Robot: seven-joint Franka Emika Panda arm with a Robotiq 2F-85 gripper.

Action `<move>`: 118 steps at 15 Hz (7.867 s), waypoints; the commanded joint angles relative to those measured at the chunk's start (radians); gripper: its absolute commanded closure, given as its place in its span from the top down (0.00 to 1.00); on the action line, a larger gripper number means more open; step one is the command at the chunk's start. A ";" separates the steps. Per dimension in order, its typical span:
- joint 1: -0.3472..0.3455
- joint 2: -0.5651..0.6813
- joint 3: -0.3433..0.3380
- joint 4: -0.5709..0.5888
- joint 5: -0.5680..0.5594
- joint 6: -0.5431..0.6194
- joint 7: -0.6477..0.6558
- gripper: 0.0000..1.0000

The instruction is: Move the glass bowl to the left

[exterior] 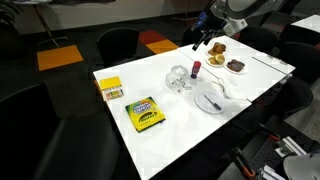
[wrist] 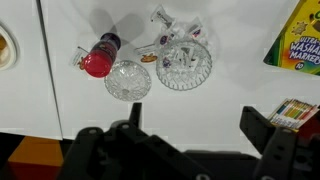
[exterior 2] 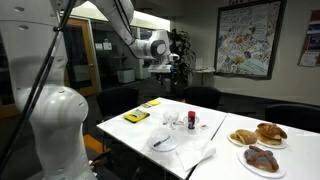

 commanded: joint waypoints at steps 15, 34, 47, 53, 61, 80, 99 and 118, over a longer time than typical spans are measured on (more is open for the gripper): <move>-0.182 0.477 0.165 0.324 0.298 0.002 -0.378 1.00; -0.105 0.809 0.135 0.712 0.128 -0.280 -0.140 0.86; -0.068 0.865 0.120 0.781 0.110 -0.323 -0.040 0.81; -0.057 0.856 0.121 0.791 0.104 -0.326 -0.042 0.76; -0.035 0.878 0.115 0.820 0.092 -0.349 -0.031 0.13; 0.132 0.993 0.111 1.015 -0.124 -0.460 -0.053 0.02; 0.177 0.990 0.237 1.051 -0.126 -0.584 -0.113 0.02; 0.161 0.728 0.223 0.792 -0.216 -0.379 -0.005 1.00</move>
